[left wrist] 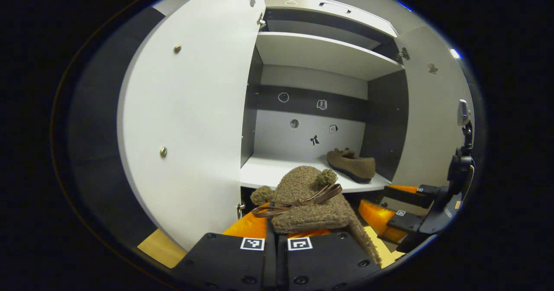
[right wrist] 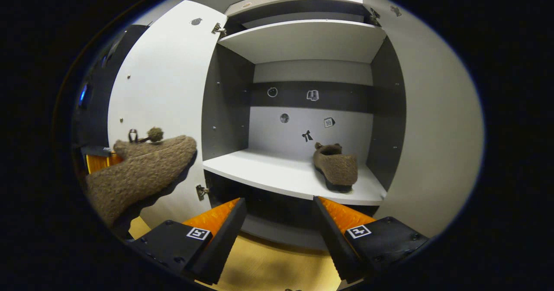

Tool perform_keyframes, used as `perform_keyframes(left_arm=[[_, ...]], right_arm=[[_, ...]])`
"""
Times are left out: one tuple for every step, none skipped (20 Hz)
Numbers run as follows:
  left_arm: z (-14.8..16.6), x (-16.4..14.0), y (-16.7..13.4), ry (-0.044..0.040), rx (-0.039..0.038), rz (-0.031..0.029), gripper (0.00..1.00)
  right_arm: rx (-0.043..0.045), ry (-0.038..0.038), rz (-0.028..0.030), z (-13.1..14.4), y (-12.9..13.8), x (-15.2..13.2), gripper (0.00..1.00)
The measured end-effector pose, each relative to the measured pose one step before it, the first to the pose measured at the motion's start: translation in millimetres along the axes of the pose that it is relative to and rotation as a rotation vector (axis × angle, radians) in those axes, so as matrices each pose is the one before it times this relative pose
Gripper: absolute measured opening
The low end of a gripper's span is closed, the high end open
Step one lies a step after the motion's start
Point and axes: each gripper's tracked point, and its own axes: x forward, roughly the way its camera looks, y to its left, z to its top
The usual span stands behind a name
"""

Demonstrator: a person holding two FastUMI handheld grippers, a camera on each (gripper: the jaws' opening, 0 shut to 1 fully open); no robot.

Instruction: Grab one shoe with the right hand and put it into the shoe cabinet, grab the other shoe with the left hand and put it into the shoe cabinet; then close the right door with the right hand and the left door with the left hand.

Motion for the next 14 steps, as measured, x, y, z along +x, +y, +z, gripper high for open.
perform_keyframes(left_arm=[[11.24,12.82,-0.53,-0.01217,0.02102,0.02561,0.05],[11.96,13.39,-1.84,-0.01463,0.01719,0.01762,0.05],[8.43,12.56,-2.43,-0.00682,0.00766,0.01031,0.05],[9.99,13.16,-4.69,-0.00392,-0.00386,-0.00175,0.05],[8.79,15.28,-5.24,-0.00969,-0.00668,-0.01256,0.05],[12.28,15.74,-4.2,-0.0189,-0.00516,-0.01105,0.05],[11.09,16.2,-2.37,-0.01471,0.00123,-0.0077,0.05],[9.38,17.14,-2.26,-0.00308,0.00936,-0.00814,0.05],[9.04,16.66,-1.14,-0.00948,0.01158,-0.00399,0.05],[7.95,16.85,-0.45,-0.00654,0.01102,-0.00297,0.05],[7.44,18.56,-0.16,-0.01231,0.00967,-0.0048,0.05],[3.78,18.7,-1.01,-0.00741,0.01063,-0.00821,0.05],[-1.35,17.65,-0.92,0.01081,0.01727,-0.00984,0.05],[-3.88,19.16,-0.13,0.02269,0.01278,-0.00836,0.05]], right_arm=[[-0.0085,-0.00102,0.03786,2.56,1.34,3.96,0.98],[-0.01736,-0.00199,0.02403,2.12,-2.81,4.03,0.98],[-0.02035,0.00509,0.0094,0.9,-5.13,2.91,0.98],[-0.01053,0.0047,0.00538,0.63,-4.43,1.54,0.98],[0.00666,-0.00477,0.01119,2.5,-1.8,0.02,0.99],[0.01585,-0.00895,0.00834,2.97,-1.45,1.38,0.98],[0.0148,-0.00207,0.00391,0.77,-2.03,0.99,0.98],[0.00996,0.00195,0.00226,-0.35,-1.91,0.53,0.98],[0.00321,0.00155,0.00489,0.07,-1.11,0.59,0.98],[-0.0015,0.00165,0.00694,-0.33,-1.25,0.59,0.98],[-0.00383,-0.00204,0.00142,0.44,-2.25,2.29,0.98],[-0.00174,0.00202,0.00011,-1.05,-1.98,0.89,0.98],[0.0027,0.00567,0.00469,-0.62,-1.72,2.25,0.98],[0.00538,0.00438,0.00695,-0.9,-0.37,0.85,0.98]])
